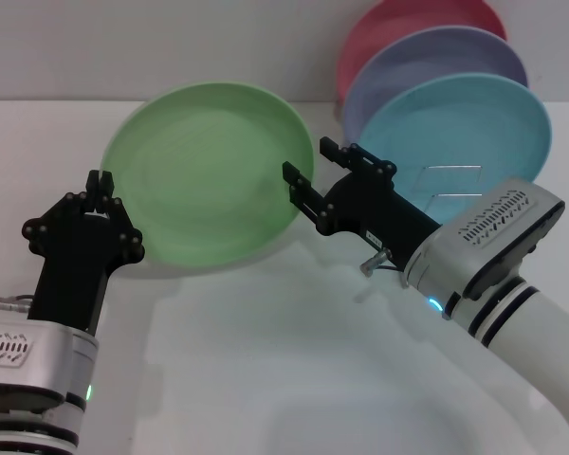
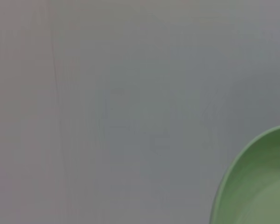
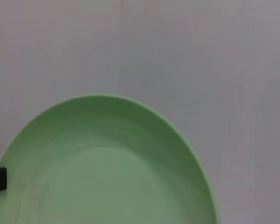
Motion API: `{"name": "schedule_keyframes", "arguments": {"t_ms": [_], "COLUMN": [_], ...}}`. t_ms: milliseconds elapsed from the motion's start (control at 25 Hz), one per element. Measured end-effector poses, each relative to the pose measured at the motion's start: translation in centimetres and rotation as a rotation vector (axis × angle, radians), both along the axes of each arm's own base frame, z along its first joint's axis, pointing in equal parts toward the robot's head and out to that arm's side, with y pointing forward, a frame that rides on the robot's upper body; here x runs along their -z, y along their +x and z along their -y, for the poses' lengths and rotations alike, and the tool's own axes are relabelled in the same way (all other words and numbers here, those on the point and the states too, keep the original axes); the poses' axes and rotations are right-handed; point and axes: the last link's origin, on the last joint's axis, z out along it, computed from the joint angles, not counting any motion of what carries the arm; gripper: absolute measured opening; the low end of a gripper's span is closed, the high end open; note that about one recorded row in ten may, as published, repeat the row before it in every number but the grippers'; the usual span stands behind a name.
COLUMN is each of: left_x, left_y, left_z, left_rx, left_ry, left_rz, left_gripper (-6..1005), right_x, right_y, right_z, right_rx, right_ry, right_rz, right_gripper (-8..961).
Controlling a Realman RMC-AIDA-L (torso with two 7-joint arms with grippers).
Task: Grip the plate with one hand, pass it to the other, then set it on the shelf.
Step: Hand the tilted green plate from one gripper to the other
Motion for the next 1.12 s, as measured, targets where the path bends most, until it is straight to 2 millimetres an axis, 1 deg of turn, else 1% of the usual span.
{"name": "schedule_keyframes", "arguments": {"t_ms": [240,440,640,1000,1120], "left_x": [0.07,0.13,0.13,0.10,0.11], "left_y": [0.12,0.20,0.25,0.30,0.33], "left_z": [0.06,0.15,0.19,0.22,0.22], "left_rx": [0.006,0.010,0.014,0.016,0.017], "left_ry": [-0.001,-0.003,-0.002,0.001,0.000], "left_rz": [-0.001,-0.002,-0.003,-0.001,-0.001], "left_gripper": [32,32,32,32,32], "right_x": [-0.01,-0.02,-0.01,0.06,0.00], "right_y": [-0.09,-0.12,-0.15,-0.14,-0.12], "right_z": [-0.12,-0.17,-0.20,-0.13,-0.18], "right_rx": [0.003,0.004,0.004,0.002,0.005], "right_ry": [-0.002,-0.003,-0.003,-0.007,-0.004], "right_rz": [-0.005,-0.006,-0.005,-0.004,-0.006], "right_gripper": [494,274,271,146,149]}}
